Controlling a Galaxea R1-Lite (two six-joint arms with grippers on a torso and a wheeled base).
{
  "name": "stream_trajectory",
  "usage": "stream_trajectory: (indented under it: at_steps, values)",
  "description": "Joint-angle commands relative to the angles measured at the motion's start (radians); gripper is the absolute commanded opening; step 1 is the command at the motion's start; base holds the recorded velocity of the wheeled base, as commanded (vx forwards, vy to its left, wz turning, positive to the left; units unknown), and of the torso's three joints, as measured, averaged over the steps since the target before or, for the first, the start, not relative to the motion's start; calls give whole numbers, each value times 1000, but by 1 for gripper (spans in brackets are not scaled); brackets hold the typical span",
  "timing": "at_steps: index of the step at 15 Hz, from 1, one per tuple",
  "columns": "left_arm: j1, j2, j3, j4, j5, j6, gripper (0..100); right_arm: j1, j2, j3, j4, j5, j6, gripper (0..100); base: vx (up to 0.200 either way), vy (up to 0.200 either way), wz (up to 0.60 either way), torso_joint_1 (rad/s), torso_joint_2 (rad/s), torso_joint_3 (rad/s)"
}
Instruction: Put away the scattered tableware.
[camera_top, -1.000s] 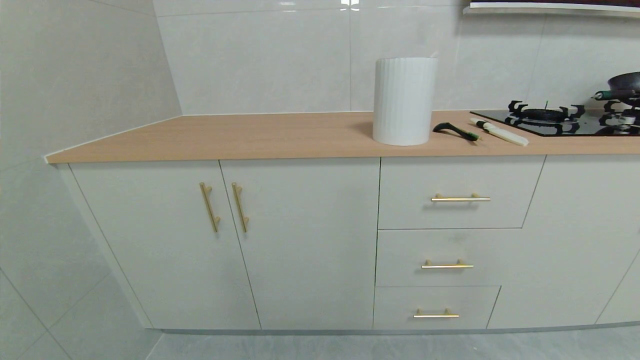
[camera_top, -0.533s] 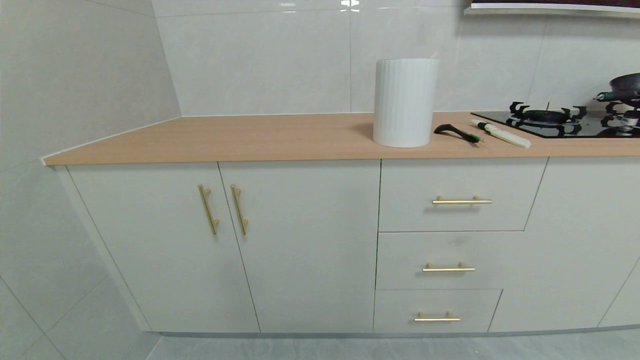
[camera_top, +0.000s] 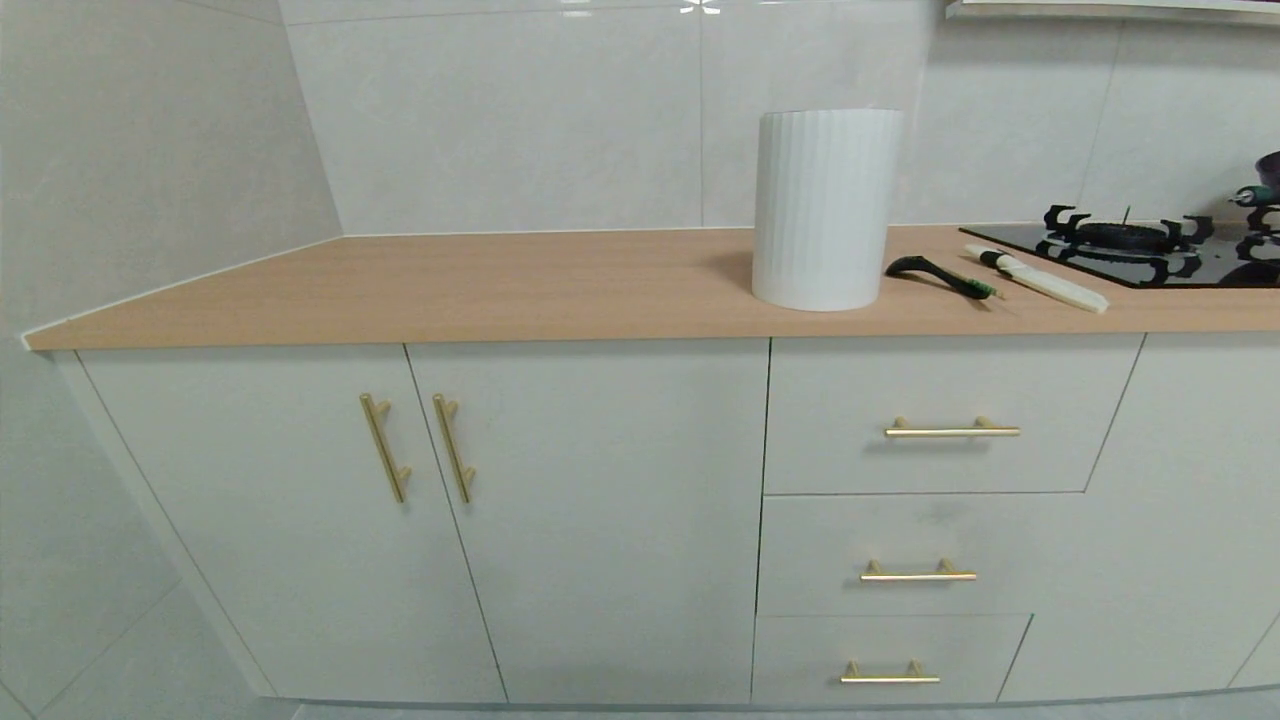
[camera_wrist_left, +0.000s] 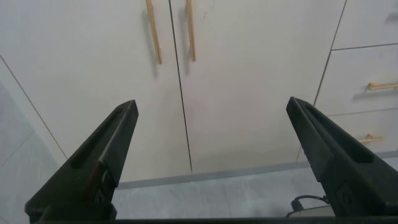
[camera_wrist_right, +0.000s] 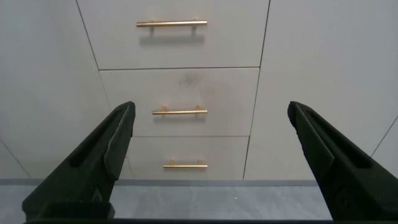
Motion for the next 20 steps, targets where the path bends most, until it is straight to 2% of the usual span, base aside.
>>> stream_trajectory:
  at_steps: [1,6,8,9,12,13,14,16,20]
  values:
    - [0,0,0,1,0,0,100,0,1,0,0,1,-4,100,0,0,0,0,0,0]
    - [0,0,0,1,0,0,100,1,6,-20,-2,8,-27,100,0,0,0,0,0,0]
    - [0,0,0,1,0,0,100,40,113,-215,6,41,28,100,0,0,0,0,0,0]
    - [0,0,0,1,0,0,100,66,195,-244,15,50,27,100,0,0,0,0,0,0]
    - [0,0,0,1,0,0,100,150,650,-300,8,102,21,100,0,0,0,0,0,0]
    - [0,0,0,1,0,0,100,150,719,-313,6,99,19,100,0,0,0,0,0,0]
    - [0,0,0,1,0,0,100,150,926,-362,-15,94,19,100,0,0,0,0,0,0]
    - [0,0,0,-1,0,0,100,150,1159,-414,-81,94,17,100,0,0,0,0,0,0]
    - [0,0,0,-1,2,0,100,147,1613,-477,-371,90,17,100,0,0,0,0,0,0]
